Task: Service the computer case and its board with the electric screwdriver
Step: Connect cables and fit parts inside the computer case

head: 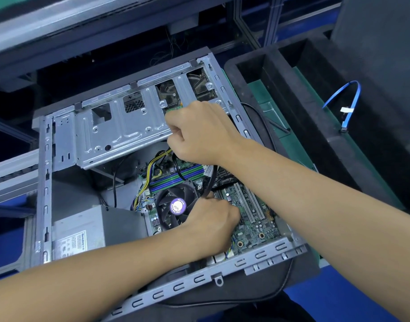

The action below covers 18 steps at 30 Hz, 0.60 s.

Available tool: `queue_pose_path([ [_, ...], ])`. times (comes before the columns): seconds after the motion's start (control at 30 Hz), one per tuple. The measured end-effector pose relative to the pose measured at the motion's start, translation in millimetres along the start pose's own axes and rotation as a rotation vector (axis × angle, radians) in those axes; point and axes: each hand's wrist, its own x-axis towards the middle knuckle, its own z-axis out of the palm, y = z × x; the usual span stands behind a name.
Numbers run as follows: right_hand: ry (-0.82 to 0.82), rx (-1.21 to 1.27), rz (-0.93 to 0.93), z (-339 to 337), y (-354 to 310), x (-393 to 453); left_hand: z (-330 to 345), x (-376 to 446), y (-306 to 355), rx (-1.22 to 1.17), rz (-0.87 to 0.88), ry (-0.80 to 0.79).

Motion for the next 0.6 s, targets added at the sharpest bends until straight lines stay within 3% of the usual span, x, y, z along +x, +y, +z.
queue_pose_path([
  [0.6,-0.005,0.008,0.003,0.5,-0.1,0.7,1.8,0.2,-1.3,-0.008,-0.025,0.001],
])
